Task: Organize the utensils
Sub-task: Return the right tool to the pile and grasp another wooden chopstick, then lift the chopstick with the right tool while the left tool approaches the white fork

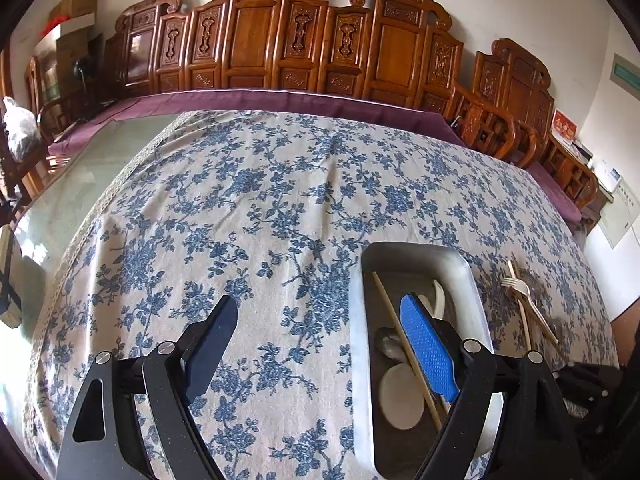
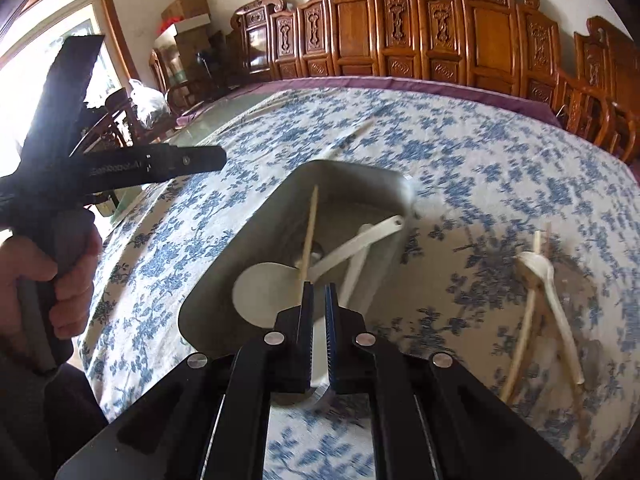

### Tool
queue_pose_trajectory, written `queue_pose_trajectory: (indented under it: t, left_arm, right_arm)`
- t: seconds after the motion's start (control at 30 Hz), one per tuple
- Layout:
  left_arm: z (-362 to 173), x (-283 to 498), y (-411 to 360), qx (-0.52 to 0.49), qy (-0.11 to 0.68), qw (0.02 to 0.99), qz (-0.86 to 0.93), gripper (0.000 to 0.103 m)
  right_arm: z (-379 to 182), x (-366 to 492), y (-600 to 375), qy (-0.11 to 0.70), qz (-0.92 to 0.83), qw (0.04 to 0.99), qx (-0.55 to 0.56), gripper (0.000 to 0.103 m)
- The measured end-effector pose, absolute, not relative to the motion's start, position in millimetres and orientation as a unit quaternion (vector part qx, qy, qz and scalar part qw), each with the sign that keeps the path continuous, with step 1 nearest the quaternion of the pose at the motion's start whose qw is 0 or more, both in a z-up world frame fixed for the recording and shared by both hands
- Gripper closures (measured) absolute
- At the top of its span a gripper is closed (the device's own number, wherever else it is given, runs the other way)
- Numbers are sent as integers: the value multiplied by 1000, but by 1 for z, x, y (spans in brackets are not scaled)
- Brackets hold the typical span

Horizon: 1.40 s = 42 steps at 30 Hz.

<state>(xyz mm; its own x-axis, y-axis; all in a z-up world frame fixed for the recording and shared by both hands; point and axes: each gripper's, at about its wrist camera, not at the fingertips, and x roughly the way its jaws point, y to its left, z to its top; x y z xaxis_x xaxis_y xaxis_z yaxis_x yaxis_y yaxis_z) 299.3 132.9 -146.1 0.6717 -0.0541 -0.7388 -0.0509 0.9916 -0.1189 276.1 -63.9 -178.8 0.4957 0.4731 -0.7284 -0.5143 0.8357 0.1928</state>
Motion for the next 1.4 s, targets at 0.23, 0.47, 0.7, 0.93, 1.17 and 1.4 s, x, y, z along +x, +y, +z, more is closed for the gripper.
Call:
queue_pose_trajectory:
  t: [0.23,0.47,0.7,0.93,1.17,1.4]
  left_arm:
    - [-145,293,100,-48,407,912,-27,20]
    - [-141,282,59,-28,399,915,-60,19]
    - [-139,268,21,-14,391,916,-85,19]
    - [-143,259,-8,-3,391,914,-106,19]
    - [-147,252,-24,7,395,910,-125,20]
    - [-153,249,-36,15,402,905,-136,20]
  right_arm:
    - [-155,263,-147,381,245,890,-44,86]
    - [-153,273,-220,372,192,905,-67,85]
    - [-178,292,-248,388,189,900,-52,85]
    - [-214,298,-245,421,209,882,-42,85]
    - [-223,301,-232,435,220,870,-77,85]
    - [-233,308,-230,449,220,861,-97,85]
